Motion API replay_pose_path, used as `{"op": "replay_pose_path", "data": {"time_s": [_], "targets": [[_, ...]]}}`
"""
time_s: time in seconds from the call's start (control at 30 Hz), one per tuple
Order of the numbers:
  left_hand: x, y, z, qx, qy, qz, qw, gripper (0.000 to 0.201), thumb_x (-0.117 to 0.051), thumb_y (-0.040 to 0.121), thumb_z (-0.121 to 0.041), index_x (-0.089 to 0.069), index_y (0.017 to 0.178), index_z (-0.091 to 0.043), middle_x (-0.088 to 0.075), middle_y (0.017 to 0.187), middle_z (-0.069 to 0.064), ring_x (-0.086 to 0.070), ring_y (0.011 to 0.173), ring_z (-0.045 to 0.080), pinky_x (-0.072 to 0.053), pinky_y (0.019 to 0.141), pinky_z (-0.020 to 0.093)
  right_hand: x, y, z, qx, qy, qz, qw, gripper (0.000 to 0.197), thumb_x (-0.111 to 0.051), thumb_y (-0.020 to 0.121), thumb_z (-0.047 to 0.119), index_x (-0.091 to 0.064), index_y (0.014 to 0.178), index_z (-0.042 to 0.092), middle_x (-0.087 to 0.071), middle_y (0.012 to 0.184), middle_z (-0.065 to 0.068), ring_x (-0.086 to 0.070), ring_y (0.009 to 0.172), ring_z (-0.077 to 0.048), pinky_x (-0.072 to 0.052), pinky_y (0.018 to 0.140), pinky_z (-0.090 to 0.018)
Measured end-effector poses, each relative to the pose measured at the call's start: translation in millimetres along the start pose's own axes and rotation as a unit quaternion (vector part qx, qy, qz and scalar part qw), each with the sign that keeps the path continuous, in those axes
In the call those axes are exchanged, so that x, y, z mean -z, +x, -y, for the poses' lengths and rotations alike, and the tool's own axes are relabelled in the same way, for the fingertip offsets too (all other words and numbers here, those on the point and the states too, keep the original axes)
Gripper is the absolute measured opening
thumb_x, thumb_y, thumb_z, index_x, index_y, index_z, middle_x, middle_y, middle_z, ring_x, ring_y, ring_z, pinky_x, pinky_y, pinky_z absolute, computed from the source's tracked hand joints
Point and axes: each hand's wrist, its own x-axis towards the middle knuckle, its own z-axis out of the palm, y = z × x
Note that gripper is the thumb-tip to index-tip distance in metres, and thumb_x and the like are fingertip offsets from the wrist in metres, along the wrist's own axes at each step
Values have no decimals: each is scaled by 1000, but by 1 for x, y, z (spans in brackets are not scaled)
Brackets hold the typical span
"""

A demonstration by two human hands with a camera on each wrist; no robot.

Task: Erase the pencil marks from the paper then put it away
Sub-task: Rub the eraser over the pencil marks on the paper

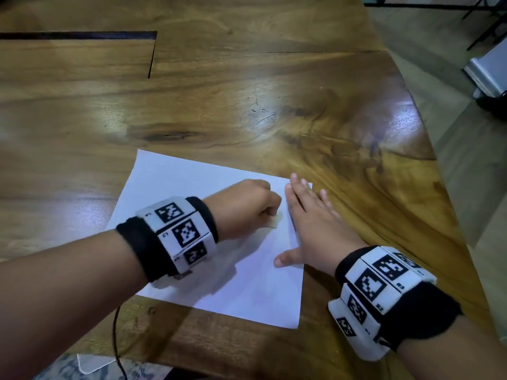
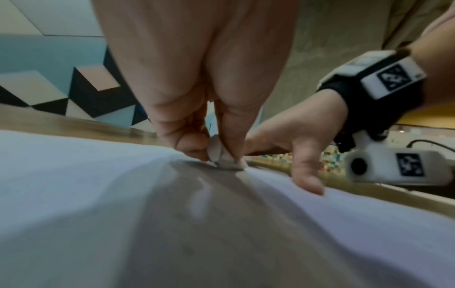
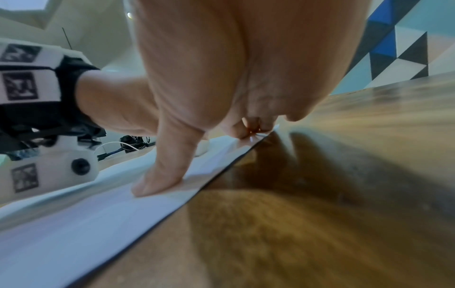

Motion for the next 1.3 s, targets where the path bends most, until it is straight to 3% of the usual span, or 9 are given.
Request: {"op": "replay_pose_path", "data": {"time_s": [0.13, 0.3, 0.4, 0.57, 0.77, 0.83, 1.03, 1.17, 1.3], "targets": [[-17, -39, -3, -79, -2, 19, 997, 28, -37, 78, -28, -59, 71, -12, -53, 76, 5, -54, 68, 24, -42, 61, 34, 0, 0, 0, -3, -8, -1, 1000, 129, -68, 69, 63, 21, 146, 10, 37, 150, -1, 29, 140, -13, 18, 112, -32], [-26, -73, -5, -46, -52, 96, 993, 10, -53, 83, -19, -62, 82, -23, -47, 82, -10, -53, 74, 10, -43, 67, 23, 1, -1, 1, -5, -11, 0, 1000, 129, -67, 69, 63, 22, 146, 10, 36, 150, -1, 29, 140, -12, 17, 114, -33], [-12, -37, -2, -27, -49, 20, 998, 11, -54, 76, -22, -64, 75, -16, -48, 74, -5, -55, 71, 19, -33, 62, 19, 1, -1, 1, -5, -12, 0, 1000, 129, -67, 70, 63, 22, 146, 10, 37, 150, -1, 29, 140, -13, 17, 113, -33], [-11, -13, -3, -6, -15, -28, 999, 13, -51, 81, -15, -58, 73, -8, -49, 76, 5, -53, 72, 27, -41, 65, 34, 1, -1, 1, -4, -7, 1, 1000, 128, -67, 70, 63, 22, 146, 11, 37, 150, 1, 29, 140, -12, 18, 113, -33], [-34, -82, -3, -48, -36, 73, 996, 7, -55, 84, -22, -62, 84, -23, -35, 72, -17, -38, 63, -5, -35, 59, 17, 0, 0, -1, -2, -7, -3, 1000, 129, -66, 69, 65, 21, 146, 11, 37, 150, 1, 29, 139, -11, 20, 110, -32], [-25, -74, -4, -37, -47, 83, 995, 9, -56, 80, -19, -64, 80, -24, -38, 74, -16, -44, 64, -1, -34, 58, 16, -1, 0, -1, -1, -7, -4, 1000, 129, -66, 69, 65, 22, 146, 11, 37, 150, 0, 29, 139, -11, 21, 109, -32], [-7, -16, -4, -11, -28, -28, 999, 11, -58, 80, -14, -58, 70, -9, -47, 73, 4, -50, 66, 24, -36, 62, 28, -1, -1, -1, 0, -7, -4, 1000, 128, -67, 70, 63, 21, 146, 11, 37, 150, -1, 29, 140, -12, 18, 114, -35], [-27, -61, -6, -46, -35, 38, 998, 10, -56, 81, -16, -59, 71, -18, -48, 76, -3, -52, 68, 17, -43, 60, 31, -1, 0, -2, -3, -11, 0, 1000, 129, -67, 69, 64, 22, 146, 11, 37, 150, 0, 29, 140, -12, 18, 114, -36], [-27, -81, -5, -18, -89, 91, 992, 12, -60, 80, -15, -60, 75, -27, -42, 76, -17, -52, 71, 7, -39, 63, 19, -1, 0, -2, -1, -12, -2, 1000, 129, -66, 69, 64, 22, 146, 10, 36, 151, -1, 29, 140, -12, 18, 114, -35]]}}
